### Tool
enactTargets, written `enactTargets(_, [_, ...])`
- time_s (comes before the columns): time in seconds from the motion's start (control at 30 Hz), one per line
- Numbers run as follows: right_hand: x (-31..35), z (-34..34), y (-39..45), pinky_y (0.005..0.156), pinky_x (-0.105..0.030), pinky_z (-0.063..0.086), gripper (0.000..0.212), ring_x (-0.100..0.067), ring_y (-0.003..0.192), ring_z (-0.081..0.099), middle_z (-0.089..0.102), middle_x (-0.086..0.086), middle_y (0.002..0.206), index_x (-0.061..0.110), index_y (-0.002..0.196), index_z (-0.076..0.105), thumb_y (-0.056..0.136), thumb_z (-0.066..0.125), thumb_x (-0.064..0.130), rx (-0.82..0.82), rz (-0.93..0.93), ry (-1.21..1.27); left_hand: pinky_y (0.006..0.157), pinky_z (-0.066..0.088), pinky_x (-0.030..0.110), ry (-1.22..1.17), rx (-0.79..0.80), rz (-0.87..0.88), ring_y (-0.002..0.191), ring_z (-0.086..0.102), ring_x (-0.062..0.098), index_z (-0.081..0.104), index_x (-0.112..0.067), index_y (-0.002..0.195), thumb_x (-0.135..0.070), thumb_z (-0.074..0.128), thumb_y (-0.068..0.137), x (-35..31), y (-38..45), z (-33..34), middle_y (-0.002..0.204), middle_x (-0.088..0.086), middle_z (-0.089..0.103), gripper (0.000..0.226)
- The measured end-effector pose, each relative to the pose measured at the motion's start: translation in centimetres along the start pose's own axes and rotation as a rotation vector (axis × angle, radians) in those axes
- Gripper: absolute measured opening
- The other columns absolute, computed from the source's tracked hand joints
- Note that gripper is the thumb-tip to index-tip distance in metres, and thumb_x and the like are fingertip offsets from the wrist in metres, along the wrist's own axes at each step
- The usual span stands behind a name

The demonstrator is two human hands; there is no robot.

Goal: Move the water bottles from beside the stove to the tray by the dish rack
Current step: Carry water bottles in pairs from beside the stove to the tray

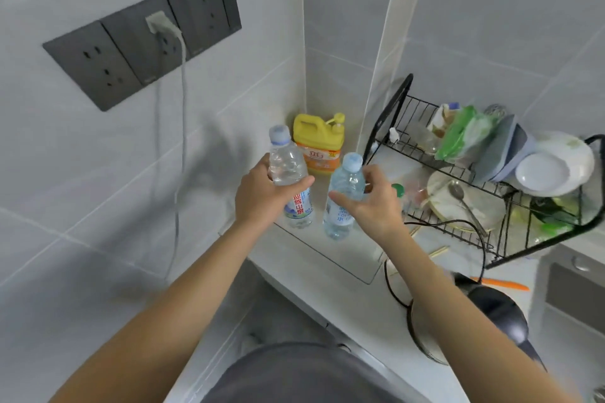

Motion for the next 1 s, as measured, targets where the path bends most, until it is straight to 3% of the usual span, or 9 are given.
enactTargets(0.13, [-2.6, 2.6, 1.5, 0.084, -0.047, 0.055, 0.065, -0.026, 0.099, 0.063, 0.064, 0.004, 0.105, 0.026, 0.117, 0.048, 0.073, 0.090, 0.048, 0.036, 0.088, -0.171, 0.081, 0.059, 0.035, 0.165, 0.111, -0.022, 0.094, 0.073, 0.013, 0.065, -0.040, 0.113, -0.075, 0.078, 0.056, 1.7, 3.7, 3.5, 0.097, -0.017, 0.076, 0.068])
enactTargets(0.3, [-3.9, 5.4, 1.6, 0.074, -0.037, 0.043, 0.065, -0.034, 0.102, 0.065, 0.065, -0.001, 0.111, 0.025, 0.122, 0.044, 0.078, 0.085, 0.049, 0.090, 0.197, -0.360, 0.081, 0.057, 0.035, 0.302, 0.234, -0.032, 0.098, 0.072, 0.020, 0.064, -0.038, 0.111, -0.064, 0.084, 0.060, 5.0, 6.7, 6.6, 0.100, -0.013, 0.074, 0.062])
enactTargets(0.43, [-4.4, 7.0, 1.7, 0.078, -0.040, 0.052, 0.068, -0.033, 0.106, 0.066, 0.064, -0.002, 0.114, 0.025, 0.128, 0.046, 0.079, 0.086, 0.048, 0.085, 0.263, -0.402, 0.082, 0.058, 0.036, 0.350, 0.306, -0.037, 0.100, 0.072, 0.023, 0.064, -0.035, 0.118, -0.067, 0.086, 0.059, 7.3, 8.0, 8.0, 0.105, -0.007, 0.075, 0.070])
enactTargets(0.53, [-4.8, 7.8, 1.9, 0.079, -0.043, 0.056, 0.067, -0.034, 0.101, 0.067, 0.066, -0.003, 0.110, 0.026, 0.123, 0.044, 0.076, 0.087, 0.048, 0.069, 0.285, -0.402, 0.076, 0.059, 0.034, 0.378, 0.339, -0.040, 0.094, 0.073, 0.023, 0.067, -0.032, 0.118, -0.064, 0.087, 0.059, 8.7, 8.6, 8.5, 0.096, -0.006, 0.075, 0.070])
enactTargets(0.7, [-4.5, 8.8, 2.1, 0.077, -0.043, 0.056, 0.066, -0.033, 0.098, 0.067, 0.069, -0.002, 0.113, 0.026, 0.116, 0.041, 0.074, 0.087, 0.049, 0.030, 0.268, -0.420, 0.069, 0.051, 0.030, 0.380, 0.359, -0.016, 0.097, 0.073, 0.025, 0.064, -0.025, 0.134, -0.058, 0.091, 0.064, 10.3, 9.4, 8.7, 0.098, -0.004, 0.075, 0.082])
enactTargets(0.8, [-4.5, 9.1, 1.9, 0.074, -0.044, 0.056, 0.066, -0.033, 0.093, 0.067, 0.067, -0.001, 0.108, 0.025, 0.112, 0.039, 0.074, 0.088, 0.048, 0.027, 0.258, -0.424, 0.068, 0.046, 0.030, 0.391, 0.378, -0.003, 0.095, 0.072, 0.026, 0.067, -0.024, 0.123, -0.059, 0.089, 0.068, 10.2, 9.3, 8.7, 0.088, -0.007, 0.065, 0.069])
enactTargets(0.93, [-4.5, 8.7, 1.6, 0.074, -0.045, 0.056, 0.069, -0.032, 0.092, 0.065, 0.061, 0.000, 0.111, 0.023, 0.112, 0.040, 0.073, 0.090, 0.049, 0.069, 0.231, -0.463, 0.063, 0.039, 0.031, 0.305, 0.373, 0.114, 0.083, 0.062, 0.017, 0.057, -0.031, 0.099, -0.058, 0.087, 0.072, 9.1, 9.4, 8.0, 0.089, -0.013, 0.065, 0.049])
enactTargets(1.0, [-4.4, 8.1, 1.6, 0.071, -0.041, 0.053, 0.065, -0.028, 0.089, 0.063, 0.056, 0.002, 0.111, 0.023, 0.115, 0.047, 0.074, 0.090, 0.050, 0.065, 0.172, -0.493, 0.062, 0.045, 0.033, 0.278, 0.355, 0.201, 0.082, 0.062, 0.014, 0.057, -0.029, 0.091, -0.052, 0.085, 0.075, 8.5, 9.7, 7.5, 0.089, -0.012, 0.067, 0.040])
Point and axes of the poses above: each hand's wrist, its own y-axis towards the middle knuckle, its own z-axis out of the palm, x = y × z, the point moved 1 cm from there along y, towards the middle knuckle
